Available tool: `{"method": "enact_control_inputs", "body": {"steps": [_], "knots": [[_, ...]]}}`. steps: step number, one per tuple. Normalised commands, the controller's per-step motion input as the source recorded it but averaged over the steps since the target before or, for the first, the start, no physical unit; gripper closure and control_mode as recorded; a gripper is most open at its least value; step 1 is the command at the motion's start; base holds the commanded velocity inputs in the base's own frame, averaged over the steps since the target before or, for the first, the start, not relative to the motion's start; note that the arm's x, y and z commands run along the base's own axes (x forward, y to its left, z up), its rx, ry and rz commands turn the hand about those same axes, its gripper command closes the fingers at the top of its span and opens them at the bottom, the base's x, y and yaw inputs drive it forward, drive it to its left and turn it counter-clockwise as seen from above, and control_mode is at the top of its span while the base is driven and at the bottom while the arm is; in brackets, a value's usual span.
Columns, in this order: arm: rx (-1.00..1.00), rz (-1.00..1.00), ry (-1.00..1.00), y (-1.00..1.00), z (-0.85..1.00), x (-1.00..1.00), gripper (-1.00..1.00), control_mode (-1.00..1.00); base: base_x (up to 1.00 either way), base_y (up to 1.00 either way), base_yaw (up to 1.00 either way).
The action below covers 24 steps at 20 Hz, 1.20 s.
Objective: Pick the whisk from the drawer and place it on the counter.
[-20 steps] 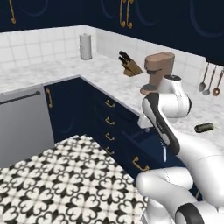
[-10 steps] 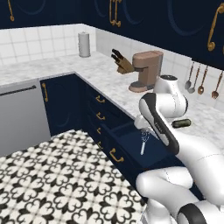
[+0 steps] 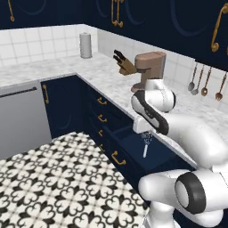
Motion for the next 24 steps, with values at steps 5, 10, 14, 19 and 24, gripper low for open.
{"method": "enact_control_inputs", "body": {"steps": [5, 10, 14, 19, 24], "knots": [[-0.01, 0.06, 0.15, 0.04, -0.9, 0.83, -1.0, -1.0, 0.0, 0.0, 0.0], [0.02, 0.0, -0.03, 0.19, -0.39, 0.72, -1.0, -1.0, 0.0, 0.0, 0.0], [0.06, 0.1, -0.04, 0.15, -0.66, 0.42, -1.0, -1.0, 0.0, 0.0, 0.0], [-0.01, 0.08, 0.0, 0.52, -0.77, 0.16, -1.0, -1.0, 0.0, 0.0, 0.0], [0.0, 0.05, 0.0, 0.26, -0.67, 0.35, -1.0, -1.0, 0.0, 0.0, 0.0]]}}
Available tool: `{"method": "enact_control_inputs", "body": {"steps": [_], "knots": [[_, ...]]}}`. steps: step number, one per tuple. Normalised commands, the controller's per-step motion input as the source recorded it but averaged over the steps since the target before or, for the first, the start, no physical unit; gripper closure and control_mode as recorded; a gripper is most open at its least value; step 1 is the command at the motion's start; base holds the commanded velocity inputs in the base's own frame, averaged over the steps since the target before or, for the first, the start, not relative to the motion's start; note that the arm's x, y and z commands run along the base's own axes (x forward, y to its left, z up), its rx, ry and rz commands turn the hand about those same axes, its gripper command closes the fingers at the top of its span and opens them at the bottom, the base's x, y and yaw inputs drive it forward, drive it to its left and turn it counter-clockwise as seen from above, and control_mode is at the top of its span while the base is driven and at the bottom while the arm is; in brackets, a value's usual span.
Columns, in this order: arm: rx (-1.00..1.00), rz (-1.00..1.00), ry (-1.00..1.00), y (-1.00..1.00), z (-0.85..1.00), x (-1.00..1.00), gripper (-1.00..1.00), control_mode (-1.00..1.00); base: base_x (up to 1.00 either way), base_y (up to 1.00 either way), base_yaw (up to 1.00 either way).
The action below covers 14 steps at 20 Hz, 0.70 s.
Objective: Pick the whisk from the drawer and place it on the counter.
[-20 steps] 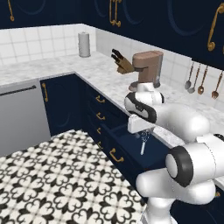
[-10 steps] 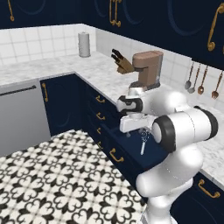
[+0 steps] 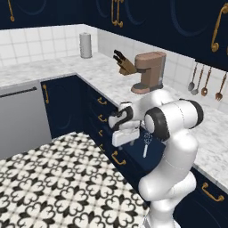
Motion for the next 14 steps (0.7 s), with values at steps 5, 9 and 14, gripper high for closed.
{"method": "enact_control_inputs", "body": {"steps": [5, 9, 14], "knots": [[0.0, 0.01, -0.04, 0.0, -0.3, 0.32, -1.0, -1.0, 0.0, 0.0, 0.0], [0.0, 0.0, 0.0, 0.0, -0.51, 0.27, -1.0, -1.0, 0.0, 0.0, 0.0], [0.0, 0.0, 0.0, 0.2, -0.78, 0.03, -1.0, -1.0, 0.0, 0.0, 0.0]]}}
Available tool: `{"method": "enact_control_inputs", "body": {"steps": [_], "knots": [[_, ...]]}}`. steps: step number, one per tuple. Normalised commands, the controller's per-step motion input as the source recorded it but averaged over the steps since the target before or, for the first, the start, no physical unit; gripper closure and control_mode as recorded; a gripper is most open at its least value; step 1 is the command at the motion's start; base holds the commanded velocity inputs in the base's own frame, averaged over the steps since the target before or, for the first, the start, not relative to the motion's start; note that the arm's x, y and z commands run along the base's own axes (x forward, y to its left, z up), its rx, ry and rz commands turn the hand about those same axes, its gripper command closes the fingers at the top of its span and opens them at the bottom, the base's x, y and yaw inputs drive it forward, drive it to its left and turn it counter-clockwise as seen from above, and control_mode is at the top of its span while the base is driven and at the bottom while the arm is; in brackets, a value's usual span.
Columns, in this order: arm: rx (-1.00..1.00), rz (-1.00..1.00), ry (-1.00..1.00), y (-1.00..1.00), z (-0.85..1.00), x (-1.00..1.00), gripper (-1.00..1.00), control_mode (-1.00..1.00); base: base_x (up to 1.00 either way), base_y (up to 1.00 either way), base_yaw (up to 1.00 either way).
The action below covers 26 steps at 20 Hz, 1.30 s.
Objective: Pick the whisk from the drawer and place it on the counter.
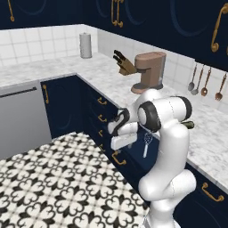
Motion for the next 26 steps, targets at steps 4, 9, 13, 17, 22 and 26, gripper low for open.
{"method": "enact_control_inputs", "body": {"steps": [4, 9, 13, 17, 22, 26], "knots": [[0.02, 0.08, -0.03, 0.92, -0.69, -0.69, -1.0, -1.0, 0.0, 0.0, 0.0], [0.0, 0.1, -0.02, 1.0, -0.59, -0.92, -1.0, -1.0, 0.0, 0.0, 0.0], [0.0, 0.09, 0.0, 1.0, -0.01, -0.78, -1.0, -1.0, 0.0, 0.0, 0.0], [0.0, 0.09, -0.02, 0.94, 0.25, -0.73, -1.0, -1.0, 0.0, 0.0, 0.0], [0.0, 0.04, -0.04, 0.26, 0.91, -0.11, -1.0, -1.0, 0.0, 0.0, 0.0], [0.01, 0.0, 0.01, -0.05, 1.0, 0.03, -1.0, -1.0, 0.0, 0.0, 0.0]]}}
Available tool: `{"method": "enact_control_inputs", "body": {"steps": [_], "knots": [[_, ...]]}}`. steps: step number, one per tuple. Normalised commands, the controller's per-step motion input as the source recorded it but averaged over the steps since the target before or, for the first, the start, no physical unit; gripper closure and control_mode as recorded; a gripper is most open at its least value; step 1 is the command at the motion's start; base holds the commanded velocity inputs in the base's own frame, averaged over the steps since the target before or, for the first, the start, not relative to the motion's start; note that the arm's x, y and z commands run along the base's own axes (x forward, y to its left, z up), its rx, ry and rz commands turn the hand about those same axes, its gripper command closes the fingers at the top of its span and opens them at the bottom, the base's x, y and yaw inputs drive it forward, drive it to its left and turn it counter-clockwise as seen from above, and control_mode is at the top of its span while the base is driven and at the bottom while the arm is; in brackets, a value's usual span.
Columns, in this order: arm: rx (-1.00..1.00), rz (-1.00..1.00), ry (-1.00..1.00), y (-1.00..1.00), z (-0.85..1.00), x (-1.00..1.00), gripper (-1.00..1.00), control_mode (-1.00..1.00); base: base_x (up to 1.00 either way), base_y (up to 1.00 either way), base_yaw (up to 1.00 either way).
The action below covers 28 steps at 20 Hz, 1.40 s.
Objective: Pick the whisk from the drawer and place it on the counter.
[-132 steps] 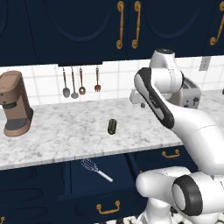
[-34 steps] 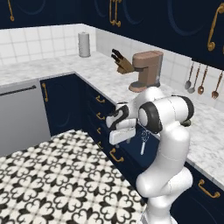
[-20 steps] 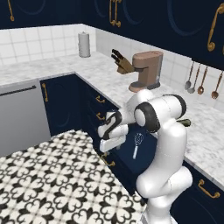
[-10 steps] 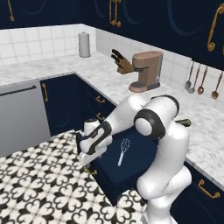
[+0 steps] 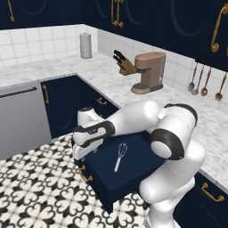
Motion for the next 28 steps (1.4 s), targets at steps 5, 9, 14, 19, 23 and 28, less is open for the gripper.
{"method": "enact_control_inputs", "body": {"steps": [5, 9, 14, 19, 23, 28], "knots": [[0.01, -0.09, 0.1, -0.68, 0.69, 0.13, -1.0, -1.0, 0.0, 0.0, 0.0], [0.0, -0.24, 0.12, -1.0, 0.06, 0.35, -1.0, -1.0, 0.0, 0.0, 0.0], [-0.03, -0.26, 0.13, -0.67, -0.13, 0.05, -1.0, -1.0, 0.0, 0.0, 0.0], [-0.07, -0.1, 0.0, -0.06, -0.57, 0.38, -1.0, -1.0, 0.0, 0.0, 0.0], [0.0, -0.15, -0.03, -0.33, -0.59, 0.11, -1.0, -1.0, 0.0, 0.0, 0.0], [0.0, -0.21, -0.12, -0.17, -0.62, 0.27, -1.0, -1.0, 0.0, 0.0, 0.0]]}}
